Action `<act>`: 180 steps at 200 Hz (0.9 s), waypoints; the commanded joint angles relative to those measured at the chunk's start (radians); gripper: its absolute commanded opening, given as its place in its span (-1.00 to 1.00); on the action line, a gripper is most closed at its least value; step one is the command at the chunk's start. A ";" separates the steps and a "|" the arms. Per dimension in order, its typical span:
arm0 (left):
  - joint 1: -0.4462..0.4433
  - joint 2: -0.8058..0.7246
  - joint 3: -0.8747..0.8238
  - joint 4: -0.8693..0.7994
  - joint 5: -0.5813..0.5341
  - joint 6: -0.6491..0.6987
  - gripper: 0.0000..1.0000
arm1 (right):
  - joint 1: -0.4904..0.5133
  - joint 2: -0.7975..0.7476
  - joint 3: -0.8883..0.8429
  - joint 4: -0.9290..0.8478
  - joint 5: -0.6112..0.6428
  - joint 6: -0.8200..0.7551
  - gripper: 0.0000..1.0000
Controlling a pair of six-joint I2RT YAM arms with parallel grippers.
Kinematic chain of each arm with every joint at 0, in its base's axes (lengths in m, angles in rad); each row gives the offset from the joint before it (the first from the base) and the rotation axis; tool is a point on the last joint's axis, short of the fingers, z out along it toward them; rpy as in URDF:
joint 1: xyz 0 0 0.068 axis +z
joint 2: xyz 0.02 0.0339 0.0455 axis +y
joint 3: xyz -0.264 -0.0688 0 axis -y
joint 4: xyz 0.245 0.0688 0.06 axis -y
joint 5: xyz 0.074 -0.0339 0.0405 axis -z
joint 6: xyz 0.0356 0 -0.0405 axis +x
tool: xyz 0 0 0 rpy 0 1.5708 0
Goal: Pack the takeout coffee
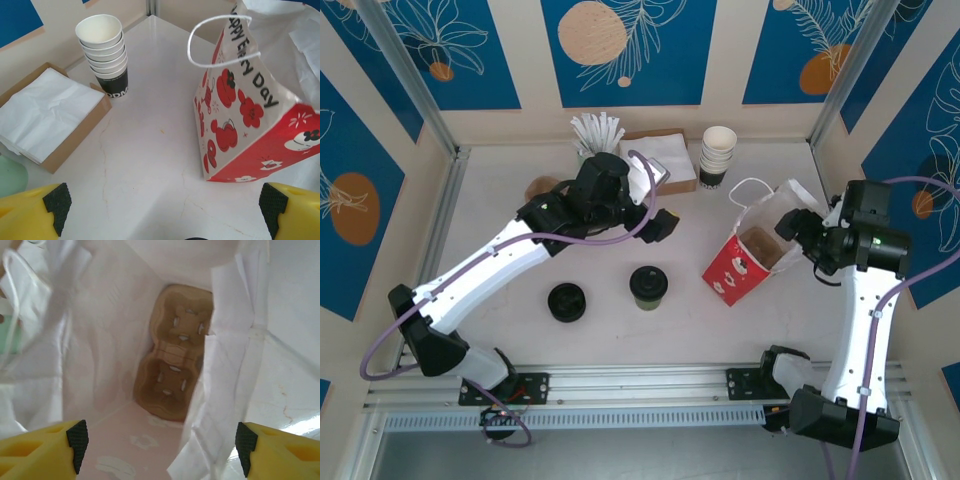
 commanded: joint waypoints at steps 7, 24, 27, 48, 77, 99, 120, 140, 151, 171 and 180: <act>0.023 -0.033 -0.020 0.032 0.032 -0.007 0.96 | -0.007 0.017 0.051 -0.025 -0.034 0.007 0.72; 0.030 -0.039 -0.035 0.044 0.039 -0.010 0.96 | -0.007 0.025 0.037 -0.028 -0.029 0.009 0.72; 0.032 -0.041 -0.037 0.045 0.040 -0.011 0.96 | -0.007 0.025 0.033 -0.030 -0.024 0.008 0.72; 0.044 -0.048 -0.052 0.053 0.054 -0.013 0.96 | -0.007 0.026 0.019 -0.051 0.022 0.000 0.72; 0.062 -0.055 -0.072 0.067 0.076 -0.012 0.96 | -0.007 0.024 0.012 -0.099 0.096 -0.023 0.72; 0.077 -0.054 -0.085 0.081 0.101 -0.013 0.97 | -0.006 0.020 -0.006 -0.122 0.127 -0.027 0.72; 0.089 -0.040 -0.082 0.087 0.139 -0.010 0.98 | -0.007 0.016 -0.014 -0.124 0.124 -0.021 0.72; 0.091 0.015 -0.022 0.058 0.224 -0.026 0.98 | -0.007 0.019 -0.007 -0.107 0.090 -0.011 0.72; 0.090 0.065 0.026 0.042 0.299 -0.064 0.98 | -0.006 0.021 -0.004 -0.092 0.076 -0.001 0.72; 0.085 0.172 0.133 0.020 0.435 -0.146 0.96 | 0.000 0.023 -0.007 -0.064 0.043 0.013 0.72; 0.072 0.216 0.177 0.019 0.448 -0.179 0.94 | 0.001 0.025 -0.007 -0.057 0.030 0.016 0.72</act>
